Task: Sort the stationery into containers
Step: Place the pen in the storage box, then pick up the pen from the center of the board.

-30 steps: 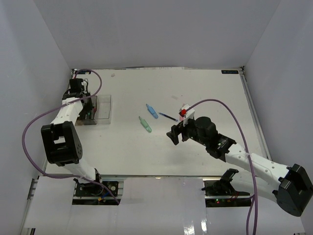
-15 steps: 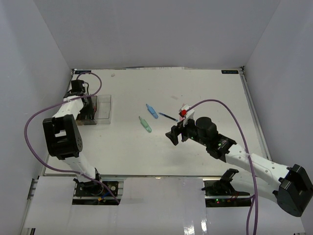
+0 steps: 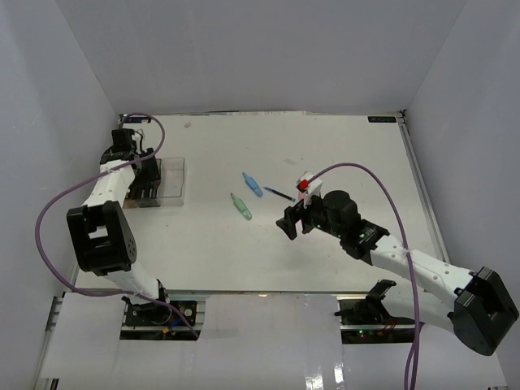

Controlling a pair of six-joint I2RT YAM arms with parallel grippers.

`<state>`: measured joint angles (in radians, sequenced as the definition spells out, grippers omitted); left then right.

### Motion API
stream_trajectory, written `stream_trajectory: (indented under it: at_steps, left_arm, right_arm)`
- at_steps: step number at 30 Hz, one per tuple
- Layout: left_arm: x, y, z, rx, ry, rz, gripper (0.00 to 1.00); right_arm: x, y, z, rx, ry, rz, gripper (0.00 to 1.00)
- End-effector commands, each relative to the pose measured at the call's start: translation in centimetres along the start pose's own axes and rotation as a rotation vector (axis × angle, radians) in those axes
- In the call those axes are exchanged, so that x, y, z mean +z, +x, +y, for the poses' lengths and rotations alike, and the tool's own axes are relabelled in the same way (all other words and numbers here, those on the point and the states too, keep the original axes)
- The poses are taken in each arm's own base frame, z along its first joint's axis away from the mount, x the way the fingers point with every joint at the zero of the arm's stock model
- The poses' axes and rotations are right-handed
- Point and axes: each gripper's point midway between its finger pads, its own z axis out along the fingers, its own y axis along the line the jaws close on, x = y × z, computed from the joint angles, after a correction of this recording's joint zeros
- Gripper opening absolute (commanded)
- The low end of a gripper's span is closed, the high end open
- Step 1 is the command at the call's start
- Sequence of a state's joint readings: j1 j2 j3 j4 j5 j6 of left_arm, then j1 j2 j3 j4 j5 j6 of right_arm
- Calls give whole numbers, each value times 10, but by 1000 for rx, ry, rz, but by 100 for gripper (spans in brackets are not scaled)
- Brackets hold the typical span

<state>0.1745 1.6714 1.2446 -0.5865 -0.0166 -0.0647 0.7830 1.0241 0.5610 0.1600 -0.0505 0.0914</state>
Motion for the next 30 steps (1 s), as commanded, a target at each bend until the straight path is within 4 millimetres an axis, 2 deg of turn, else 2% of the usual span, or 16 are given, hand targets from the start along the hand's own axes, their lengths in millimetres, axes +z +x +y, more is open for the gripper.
stream_trajectory:
  at_steps: [1, 3, 4, 5, 7, 8, 9, 10, 11, 12, 13, 14, 16, 23, 28, 30]
  left_arm:
    - [-62, -45, -28, -49, 159, -191, 66]
    - [-75, -50, -38, -55, 216, -240, 71]
    - [-84, -51, -47, -67, 267, -262, 78]
    - [-96, -48, -51, -67, 298, -293, 80]
    - [-109, -53, -58, -76, 348, -362, 86]
    - [-119, -45, -65, -82, 395, -379, 93]
    - [-125, -48, -69, -78, 419, -418, 98]
    - [-128, -47, -71, -82, 436, -435, 98]
    - [-132, -37, -76, -85, 467, -442, 98]
    - [-136, -40, -78, -81, 484, -478, 98]
    - [-137, -37, -79, -86, 497, -486, 98]
    - [-138, -34, -82, -82, 517, -492, 98]
    - [-134, -25, -82, -86, 525, -501, 98]
    - [-140, -16, -92, -82, 588, -511, 98]
    - [-143, -16, -94, -76, 607, -512, 98]
    - [-145, -16, -96, -72, 615, -513, 98]
  right_arm:
    - [5, -26, -1, -6, -40, -50, 91]
    - [11, -29, -13, 12, -29, -29, 93]
    - [13, -29, -15, 20, -40, -18, 93]
    - [20, -22, -20, 34, -37, 13, 94]
    - [24, -28, -35, 46, -18, 24, 98]
    - [31, -21, -41, 50, -7, 55, 99]
    - [35, -21, -48, 32, 4, 64, 100]
    - [39, -27, -52, 18, 8, 72, 96]
    - [48, -14, -58, 24, 15, 123, 95]
    - [52, -10, -66, -33, 27, 152, 95]
    - [58, -19, -72, -54, 34, 157, 94]
    - [66, 1, -80, -43, 38, 235, 93]
    - [77, 14, -90, -49, 20, 309, 88]
    - [103, 36, -109, -101, 6, 420, 73]
    - [114, 58, -115, -104, -5, 485, 69]
    - [117, 67, -120, -106, 4, 515, 61]
